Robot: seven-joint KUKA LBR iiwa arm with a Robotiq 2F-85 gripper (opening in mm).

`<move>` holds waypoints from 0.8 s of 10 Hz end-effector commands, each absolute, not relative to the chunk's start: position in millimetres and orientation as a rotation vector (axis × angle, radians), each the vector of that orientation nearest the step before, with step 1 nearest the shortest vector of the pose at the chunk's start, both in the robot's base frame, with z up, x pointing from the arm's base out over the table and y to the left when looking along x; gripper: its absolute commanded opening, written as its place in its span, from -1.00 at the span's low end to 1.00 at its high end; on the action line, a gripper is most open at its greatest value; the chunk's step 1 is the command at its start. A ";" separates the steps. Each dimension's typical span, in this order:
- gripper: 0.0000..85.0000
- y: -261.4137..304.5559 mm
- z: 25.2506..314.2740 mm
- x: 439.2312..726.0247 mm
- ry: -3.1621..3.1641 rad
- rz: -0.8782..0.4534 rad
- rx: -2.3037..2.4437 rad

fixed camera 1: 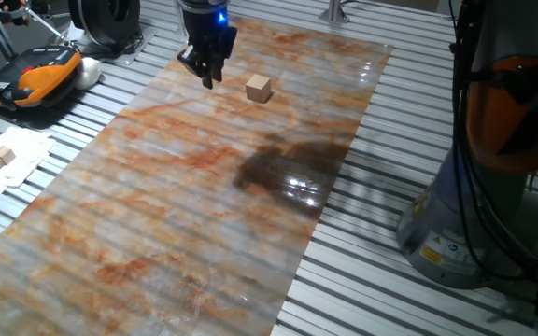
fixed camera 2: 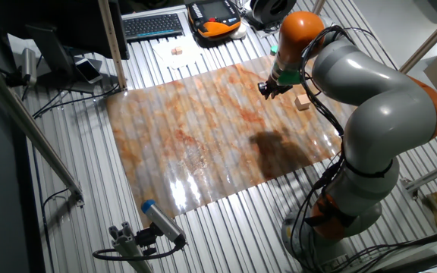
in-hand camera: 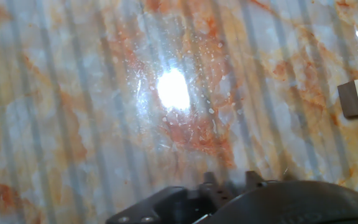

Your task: Pick up the small block on the left and move it to the right

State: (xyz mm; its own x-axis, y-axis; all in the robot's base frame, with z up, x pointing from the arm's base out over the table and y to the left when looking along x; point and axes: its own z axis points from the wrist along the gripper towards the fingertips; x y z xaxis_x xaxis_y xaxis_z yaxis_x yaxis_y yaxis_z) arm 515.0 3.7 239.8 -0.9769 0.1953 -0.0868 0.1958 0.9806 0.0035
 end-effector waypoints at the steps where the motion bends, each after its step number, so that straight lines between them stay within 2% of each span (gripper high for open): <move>1: -1.00 3.8 239.8 515.0 3.040 -0.008 0.301; 8: -1.00 2.0 238.6 515.2 3.037 -0.004 0.305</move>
